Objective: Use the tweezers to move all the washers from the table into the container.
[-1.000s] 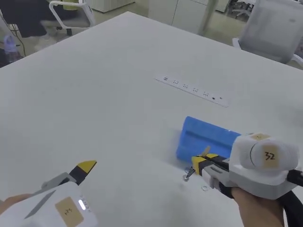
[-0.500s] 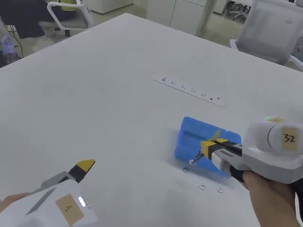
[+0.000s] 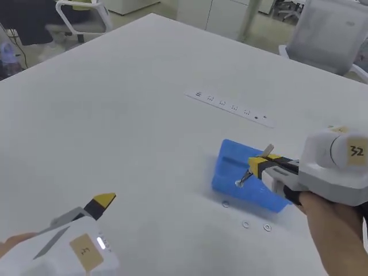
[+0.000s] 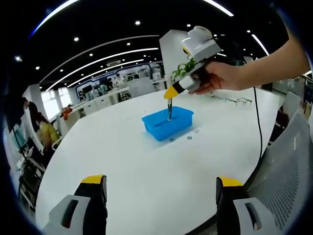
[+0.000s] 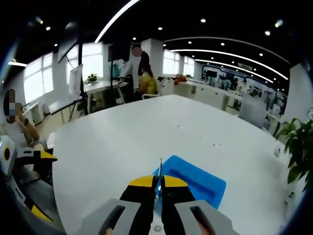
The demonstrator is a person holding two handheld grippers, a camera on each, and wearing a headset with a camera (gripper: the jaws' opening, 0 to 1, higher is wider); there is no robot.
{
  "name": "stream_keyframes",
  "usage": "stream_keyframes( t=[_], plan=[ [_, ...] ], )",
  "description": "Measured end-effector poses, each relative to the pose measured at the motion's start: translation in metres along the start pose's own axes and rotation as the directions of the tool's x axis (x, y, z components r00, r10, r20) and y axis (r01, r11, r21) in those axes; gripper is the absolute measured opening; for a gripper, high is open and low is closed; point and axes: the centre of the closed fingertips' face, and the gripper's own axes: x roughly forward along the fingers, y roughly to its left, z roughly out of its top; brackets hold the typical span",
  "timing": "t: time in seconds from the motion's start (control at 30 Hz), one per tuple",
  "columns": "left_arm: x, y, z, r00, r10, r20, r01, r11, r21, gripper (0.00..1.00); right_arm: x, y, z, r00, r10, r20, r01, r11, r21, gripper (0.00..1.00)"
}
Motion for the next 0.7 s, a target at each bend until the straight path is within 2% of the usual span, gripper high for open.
stream_keyframes(
  t=[0.27, 0.4, 0.5, 0.7],
  plan=[
    [0.001, 0.000, -0.001, 1.0000, -0.001, -0.007, 0.001, 1.000, 0.005, 0.95, 0.010, -0.010, 0.004, 0.9998, -0.019, 0.007, 0.019, 1.000, 0.006, 0.00],
    [0.001, 0.000, -0.002, 0.9999, 0.000, -0.010, 0.000, 1.000, 0.004, 0.95, 0.016, -0.012, 0.001, 0.9997, -0.025, -0.004, 0.025, 1.000, 0.008, 0.00],
    [0.002, 0.000, -0.007, 0.9993, -0.005, -0.037, 0.005, 1.000, -0.001, 0.94, 0.021, -0.014, -0.001, 0.9995, -0.029, -0.010, 0.029, 0.999, 0.012, 0.00],
    [0.002, 0.000, -0.007, 0.9993, -0.004, -0.038, 0.004, 1.000, 0.001, 0.94, 0.032, -0.017, -0.006, 0.9989, -0.038, -0.029, 0.039, 0.999, 0.004, 0.00]
  ],
)
